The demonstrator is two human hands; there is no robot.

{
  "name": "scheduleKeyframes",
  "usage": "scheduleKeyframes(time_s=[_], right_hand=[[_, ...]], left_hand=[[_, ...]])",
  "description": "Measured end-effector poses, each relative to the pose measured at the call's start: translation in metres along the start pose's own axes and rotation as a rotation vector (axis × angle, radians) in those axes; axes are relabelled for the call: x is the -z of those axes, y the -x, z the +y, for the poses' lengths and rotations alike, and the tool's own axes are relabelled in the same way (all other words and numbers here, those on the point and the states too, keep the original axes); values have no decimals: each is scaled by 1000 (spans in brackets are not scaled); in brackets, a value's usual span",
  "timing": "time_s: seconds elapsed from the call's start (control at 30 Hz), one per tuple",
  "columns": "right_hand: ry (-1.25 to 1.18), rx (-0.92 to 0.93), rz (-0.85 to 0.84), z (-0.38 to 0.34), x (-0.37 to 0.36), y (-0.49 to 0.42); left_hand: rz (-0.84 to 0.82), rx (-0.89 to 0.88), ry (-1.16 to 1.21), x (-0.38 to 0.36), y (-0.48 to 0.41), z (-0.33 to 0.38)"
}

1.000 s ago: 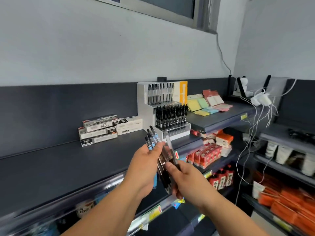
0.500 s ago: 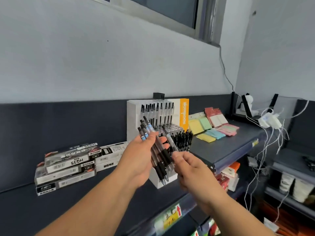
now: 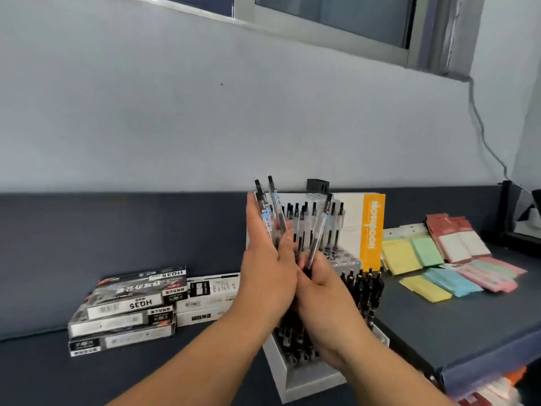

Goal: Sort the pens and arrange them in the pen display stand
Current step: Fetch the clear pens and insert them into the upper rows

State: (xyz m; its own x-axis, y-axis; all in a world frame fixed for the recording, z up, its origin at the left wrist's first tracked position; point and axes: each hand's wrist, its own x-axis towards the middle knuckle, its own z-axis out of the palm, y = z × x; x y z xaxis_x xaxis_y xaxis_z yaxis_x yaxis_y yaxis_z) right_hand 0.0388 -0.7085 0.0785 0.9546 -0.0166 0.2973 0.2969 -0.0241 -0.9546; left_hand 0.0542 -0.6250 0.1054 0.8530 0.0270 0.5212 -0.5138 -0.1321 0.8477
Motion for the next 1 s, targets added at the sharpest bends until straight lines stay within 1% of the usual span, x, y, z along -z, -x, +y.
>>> scheduleKeyframes(time_s=[0.1, 0.17, 0.2, 0.27, 0.37, 0.4, 0.53, 0.73, 0.83, 0.93, 1.0], right_hand=[[-101, -87, -190, -7, 21, -20], [-76, -117, -290, -14, 42, -30], [-38, -112, -313, -16, 53, -35], [49, -66, -305, -22, 72, -46], [245, 58, -246, -23, 93, -67], [266, 89, -228, -21, 98, -75], [140, 60, -229, -19, 107, -96], [115, 42, -287, -23, 115, -105], [21, 6, -308, -26, 114, -108], [-53, -27, -244, -28, 115, -115], [-13, -7, -176, -27, 114, -119]], left_hand=[[72, 7, -104, -13, -15, -1], [103, 11, -117, -22, -23, 0], [118, 13, -118, -26, -26, 2], [148, 11, -139, -33, -30, 4], [164, 23, -164, -46, -32, 4], [158, 23, -162, -50, -32, 2], [141, 39, -179, -55, -39, -3], [132, 73, -153, -48, -46, -1], [139, 59, -183, -43, -47, -2], [137, 49, -204, -39, -49, -6], [129, 55, -196, -38, -49, -9]])
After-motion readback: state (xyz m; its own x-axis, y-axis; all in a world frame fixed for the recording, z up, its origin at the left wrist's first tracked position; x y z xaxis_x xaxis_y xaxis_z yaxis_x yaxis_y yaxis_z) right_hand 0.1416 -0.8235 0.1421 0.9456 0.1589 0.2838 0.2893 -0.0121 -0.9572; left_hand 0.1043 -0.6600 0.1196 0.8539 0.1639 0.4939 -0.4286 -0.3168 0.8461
